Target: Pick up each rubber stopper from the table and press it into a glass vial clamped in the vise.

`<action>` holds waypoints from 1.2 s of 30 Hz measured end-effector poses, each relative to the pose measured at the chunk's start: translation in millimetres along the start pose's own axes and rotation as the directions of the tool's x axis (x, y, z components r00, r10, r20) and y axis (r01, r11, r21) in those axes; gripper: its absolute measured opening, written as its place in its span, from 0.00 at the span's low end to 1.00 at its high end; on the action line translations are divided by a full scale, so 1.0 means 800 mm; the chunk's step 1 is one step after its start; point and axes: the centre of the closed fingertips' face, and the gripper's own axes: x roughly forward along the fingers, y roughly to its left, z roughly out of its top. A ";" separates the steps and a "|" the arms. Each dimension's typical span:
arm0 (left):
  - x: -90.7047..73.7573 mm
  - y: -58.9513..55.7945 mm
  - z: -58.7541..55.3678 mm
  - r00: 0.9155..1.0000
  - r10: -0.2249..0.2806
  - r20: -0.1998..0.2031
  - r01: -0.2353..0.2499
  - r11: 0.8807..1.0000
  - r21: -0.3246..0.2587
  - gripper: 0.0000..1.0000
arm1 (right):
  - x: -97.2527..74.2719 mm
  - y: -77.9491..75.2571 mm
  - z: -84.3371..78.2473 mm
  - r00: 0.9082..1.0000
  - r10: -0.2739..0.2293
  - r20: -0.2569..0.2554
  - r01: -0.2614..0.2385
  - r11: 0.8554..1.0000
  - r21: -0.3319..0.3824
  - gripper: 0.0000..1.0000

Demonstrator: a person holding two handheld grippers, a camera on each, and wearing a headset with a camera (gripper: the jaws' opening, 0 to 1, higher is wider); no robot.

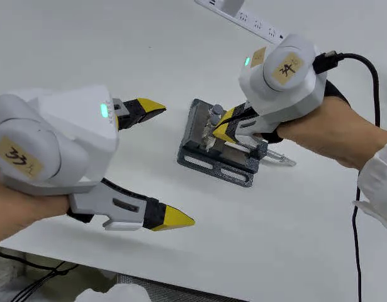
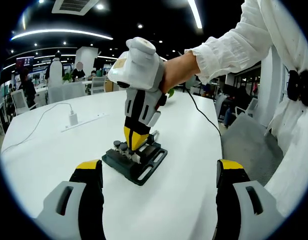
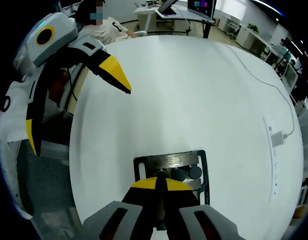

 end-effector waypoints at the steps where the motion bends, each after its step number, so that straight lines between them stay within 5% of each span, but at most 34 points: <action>1: 0.000 0.000 0.000 1.000 0.001 0.001 -0.001 1.000 -0.001 0.94 | 0.000 0.001 0.000 1.000 0.003 -0.005 -0.003 1.000 0.001 0.00; 36: 0.005 0.005 0.004 1.000 0.007 0.021 -0.006 1.000 -0.009 0.93 | 0.009 -0.004 0.002 0.995 0.059 -0.085 -0.057 0.998 0.025 0.00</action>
